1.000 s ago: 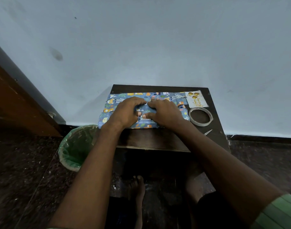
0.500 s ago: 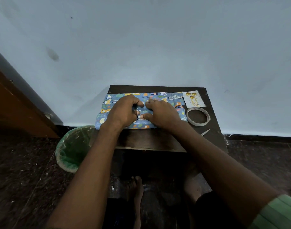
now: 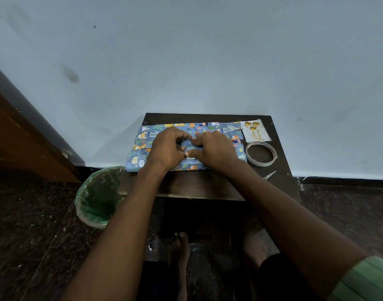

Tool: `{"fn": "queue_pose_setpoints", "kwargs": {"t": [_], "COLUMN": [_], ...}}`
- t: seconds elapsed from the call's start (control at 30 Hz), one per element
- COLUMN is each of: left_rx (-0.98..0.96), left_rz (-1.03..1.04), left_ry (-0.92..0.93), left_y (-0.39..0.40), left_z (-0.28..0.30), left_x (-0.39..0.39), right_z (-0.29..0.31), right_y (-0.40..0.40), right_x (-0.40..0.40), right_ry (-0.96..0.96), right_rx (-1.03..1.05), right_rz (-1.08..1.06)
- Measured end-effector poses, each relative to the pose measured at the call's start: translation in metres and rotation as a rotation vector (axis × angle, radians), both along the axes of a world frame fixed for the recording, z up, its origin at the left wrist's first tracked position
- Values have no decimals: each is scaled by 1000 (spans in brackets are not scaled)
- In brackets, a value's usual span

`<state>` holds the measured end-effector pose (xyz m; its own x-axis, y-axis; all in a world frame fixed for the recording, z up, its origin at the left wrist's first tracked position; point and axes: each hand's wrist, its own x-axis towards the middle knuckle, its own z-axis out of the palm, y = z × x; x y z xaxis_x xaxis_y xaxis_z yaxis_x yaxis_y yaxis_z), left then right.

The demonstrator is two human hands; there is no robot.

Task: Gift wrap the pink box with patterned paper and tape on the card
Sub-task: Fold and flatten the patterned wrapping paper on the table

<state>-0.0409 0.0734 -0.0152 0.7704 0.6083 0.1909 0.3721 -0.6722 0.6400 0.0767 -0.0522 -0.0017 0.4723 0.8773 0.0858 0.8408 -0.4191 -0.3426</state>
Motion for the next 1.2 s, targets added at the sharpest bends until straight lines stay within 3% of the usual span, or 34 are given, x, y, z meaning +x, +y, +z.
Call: {"fn": "queue_pose_setpoints", "kwargs": {"t": [0.23,0.63,0.83,0.93,1.2], "left_rx": [-10,28,-218,-234,-510], "left_rz": [63,-38,17,5,36], "left_ry": [-19,62,-188,-231,-401], "left_y": [1,1,-28,-30,-30], "left_z": [1,9,4,-2,-7], "left_x": [0,2,18,26,52], "right_z": [7,6,5,5,7], "right_y": [-1,-1,-1,-2,-1], "right_x": [1,6,4,4,5], "right_ry": [52,149,91,69,54], "right_rx": [17,110,139,158,127], "right_rz": [22,-16,17,19,23]}}
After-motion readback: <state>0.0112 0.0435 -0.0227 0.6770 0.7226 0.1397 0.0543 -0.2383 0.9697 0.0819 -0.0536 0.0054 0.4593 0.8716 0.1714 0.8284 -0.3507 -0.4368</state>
